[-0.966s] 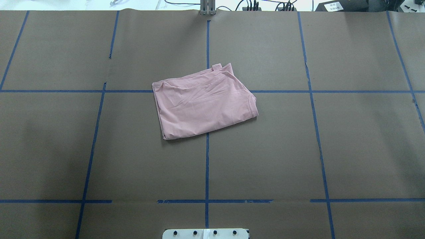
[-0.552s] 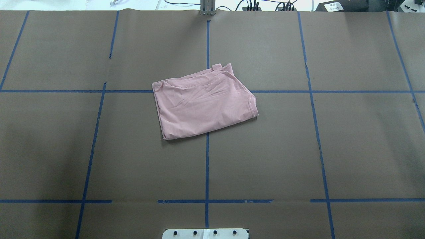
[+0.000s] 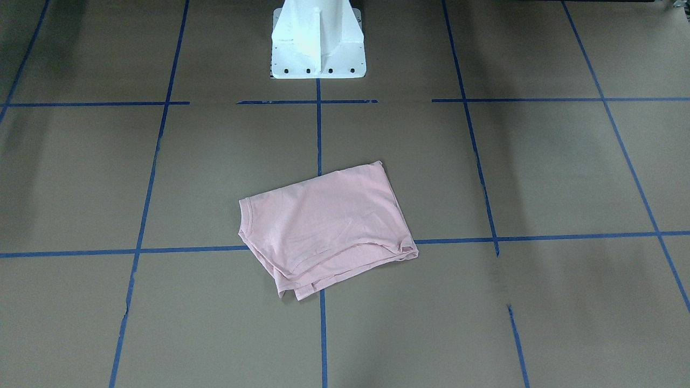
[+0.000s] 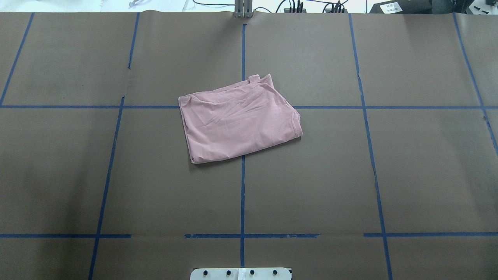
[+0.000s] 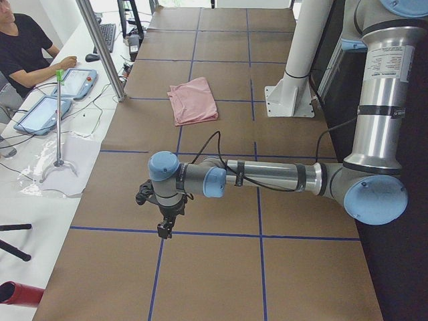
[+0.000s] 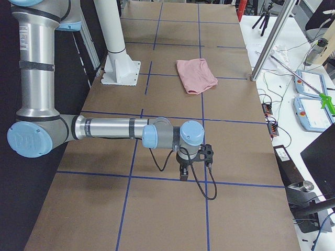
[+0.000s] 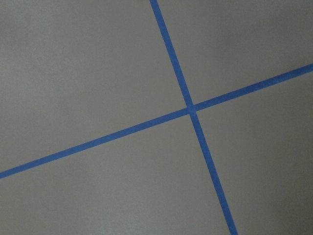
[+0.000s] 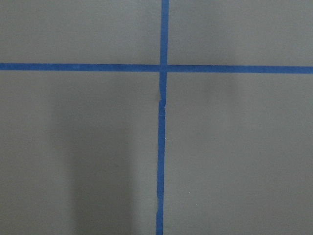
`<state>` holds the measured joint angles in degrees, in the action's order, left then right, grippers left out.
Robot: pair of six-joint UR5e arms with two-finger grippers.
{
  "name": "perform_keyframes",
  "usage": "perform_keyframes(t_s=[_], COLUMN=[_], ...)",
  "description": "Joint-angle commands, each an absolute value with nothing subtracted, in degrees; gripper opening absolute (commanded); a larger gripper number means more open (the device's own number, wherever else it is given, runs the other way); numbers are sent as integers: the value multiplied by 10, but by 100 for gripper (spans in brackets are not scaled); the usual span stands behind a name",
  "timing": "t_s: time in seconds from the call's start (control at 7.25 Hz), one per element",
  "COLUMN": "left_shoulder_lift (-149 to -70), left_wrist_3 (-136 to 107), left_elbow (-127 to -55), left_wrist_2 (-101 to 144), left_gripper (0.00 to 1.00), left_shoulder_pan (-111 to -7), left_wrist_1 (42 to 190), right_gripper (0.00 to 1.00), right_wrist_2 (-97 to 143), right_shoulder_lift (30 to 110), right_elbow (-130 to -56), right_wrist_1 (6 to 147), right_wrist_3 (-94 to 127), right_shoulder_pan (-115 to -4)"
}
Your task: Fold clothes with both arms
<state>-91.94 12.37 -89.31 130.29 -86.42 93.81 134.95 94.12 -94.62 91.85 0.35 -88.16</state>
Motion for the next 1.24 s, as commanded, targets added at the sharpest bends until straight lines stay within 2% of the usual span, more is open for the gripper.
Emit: perform_keyframes(t_s=[0.0, 1.1], left_shoulder_lift=[-917, -918], left_wrist_3=[123, 34], left_elbow=[-894, -884], left_wrist_2=[1313, 1316], left_gripper=[100, 100], left_shoulder_pan=[-867, -865], left_wrist_1=[939, 945], right_gripper=[100, 100], right_wrist_2=[1348, 1352], right_shoulder_lift=[947, 945], right_elbow=[-934, -940], right_wrist_1=[918, 918], right_wrist_3=[3, 5], right_shoulder_pan=[-889, -904])
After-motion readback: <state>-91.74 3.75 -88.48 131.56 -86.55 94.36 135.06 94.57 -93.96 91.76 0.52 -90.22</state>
